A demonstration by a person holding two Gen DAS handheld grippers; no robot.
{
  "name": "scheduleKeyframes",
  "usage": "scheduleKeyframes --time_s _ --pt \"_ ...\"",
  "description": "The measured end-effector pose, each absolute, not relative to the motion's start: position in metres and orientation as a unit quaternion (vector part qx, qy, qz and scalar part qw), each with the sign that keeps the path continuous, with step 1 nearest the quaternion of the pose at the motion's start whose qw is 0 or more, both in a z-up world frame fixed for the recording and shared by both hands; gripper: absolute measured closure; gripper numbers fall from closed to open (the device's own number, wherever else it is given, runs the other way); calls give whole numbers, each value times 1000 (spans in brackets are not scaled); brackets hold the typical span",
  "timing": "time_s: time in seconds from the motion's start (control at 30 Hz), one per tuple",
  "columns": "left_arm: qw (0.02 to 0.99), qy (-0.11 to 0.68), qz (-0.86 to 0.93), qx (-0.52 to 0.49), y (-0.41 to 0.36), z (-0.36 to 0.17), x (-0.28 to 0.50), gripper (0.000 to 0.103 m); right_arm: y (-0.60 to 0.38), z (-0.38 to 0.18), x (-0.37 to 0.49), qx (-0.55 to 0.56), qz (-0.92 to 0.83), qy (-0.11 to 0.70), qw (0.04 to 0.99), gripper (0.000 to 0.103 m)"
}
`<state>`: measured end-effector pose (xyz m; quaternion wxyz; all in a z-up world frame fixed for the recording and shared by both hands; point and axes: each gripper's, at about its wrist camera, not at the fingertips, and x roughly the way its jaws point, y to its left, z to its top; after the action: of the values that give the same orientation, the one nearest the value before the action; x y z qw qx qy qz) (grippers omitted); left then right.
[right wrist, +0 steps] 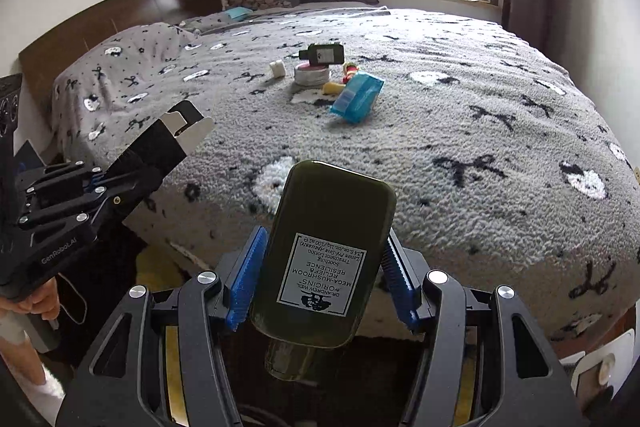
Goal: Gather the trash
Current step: 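Carry the dark green bottle and black box down over the bin with both tools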
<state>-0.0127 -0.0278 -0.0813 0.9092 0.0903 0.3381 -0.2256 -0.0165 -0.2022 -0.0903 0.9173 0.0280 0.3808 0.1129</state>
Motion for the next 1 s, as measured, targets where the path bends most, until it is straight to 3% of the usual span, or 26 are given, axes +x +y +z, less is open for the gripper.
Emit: scheduleKeyframes --time_s 1.0 --pt "792 564 -227 65 -12 -278 -26 98 -172 -252 -24 63 122 562 815 45"
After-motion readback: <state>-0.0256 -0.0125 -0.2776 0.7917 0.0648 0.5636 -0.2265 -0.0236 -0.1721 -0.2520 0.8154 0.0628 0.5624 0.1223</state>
